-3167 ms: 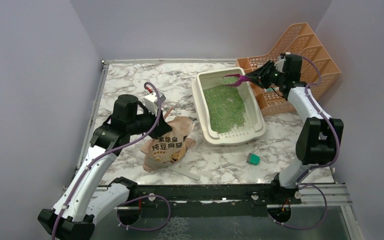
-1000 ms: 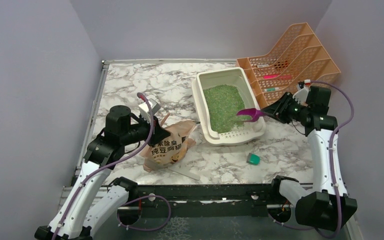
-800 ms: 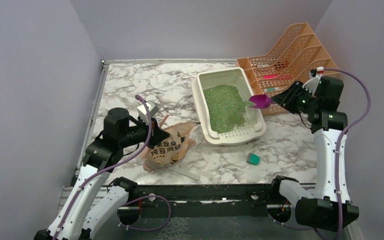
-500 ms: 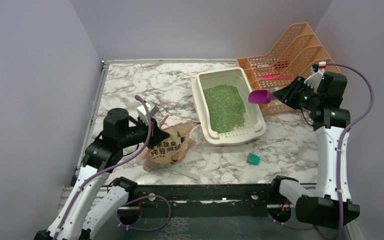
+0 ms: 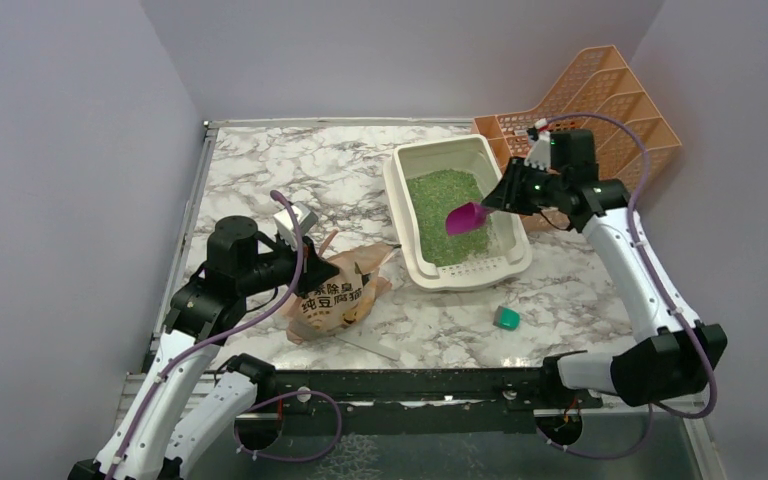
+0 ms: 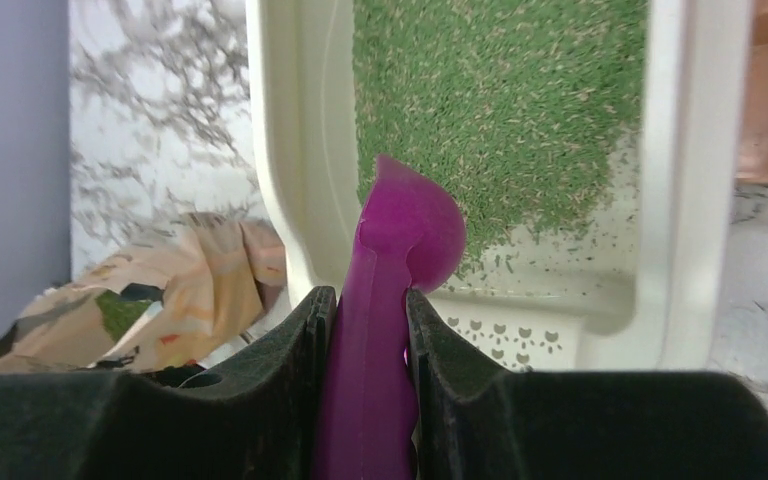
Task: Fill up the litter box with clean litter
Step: Pour the cat litter into the litter box.
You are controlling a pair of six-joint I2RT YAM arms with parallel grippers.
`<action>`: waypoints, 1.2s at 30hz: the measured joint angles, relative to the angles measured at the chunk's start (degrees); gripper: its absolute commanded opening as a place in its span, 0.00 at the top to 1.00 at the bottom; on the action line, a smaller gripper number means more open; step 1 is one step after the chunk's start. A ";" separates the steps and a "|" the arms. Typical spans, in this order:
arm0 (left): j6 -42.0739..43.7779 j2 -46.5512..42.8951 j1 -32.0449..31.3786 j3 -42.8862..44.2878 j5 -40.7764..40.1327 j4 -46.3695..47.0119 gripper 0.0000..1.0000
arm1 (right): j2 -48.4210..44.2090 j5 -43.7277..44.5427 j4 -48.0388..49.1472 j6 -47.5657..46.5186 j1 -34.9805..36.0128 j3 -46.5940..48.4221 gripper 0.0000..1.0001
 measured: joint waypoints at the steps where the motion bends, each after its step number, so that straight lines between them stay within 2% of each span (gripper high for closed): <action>1: 0.00 0.00 0.00 0.00 0.00 0.00 1.00 | 1.36 2.08 0.02 -0.44 2.64 0.31 0.99; 5: 0.09 0.20 0.00 0.00 0.00 0.07 1.00 | 7.32 11.10 -0.57 -2.97 9.11 3.15 0.99; 9: 0.22 0.46 0.00 0.00 0.02 0.17 1.00 | 12.59 19.19 0.44 -5.31 12.09 4.52 0.99; 19: 1.22 1.99 0.00 0.02 0.02 1.14 1.00 | 15.52 30.03 2.12 -9.68 12.59 3.87 0.99; 28: 2.56 4.66 0.00 1.11 0.20 1.36 1.00 | 14.29 31.98 1.70 -10.86 12.59 5.33 0.99; 36: 2.54 4.50 0.00 1.25 0.20 1.05 1.00 | 7.28 26.16 1.90 -9.88 12.59 9.73 0.99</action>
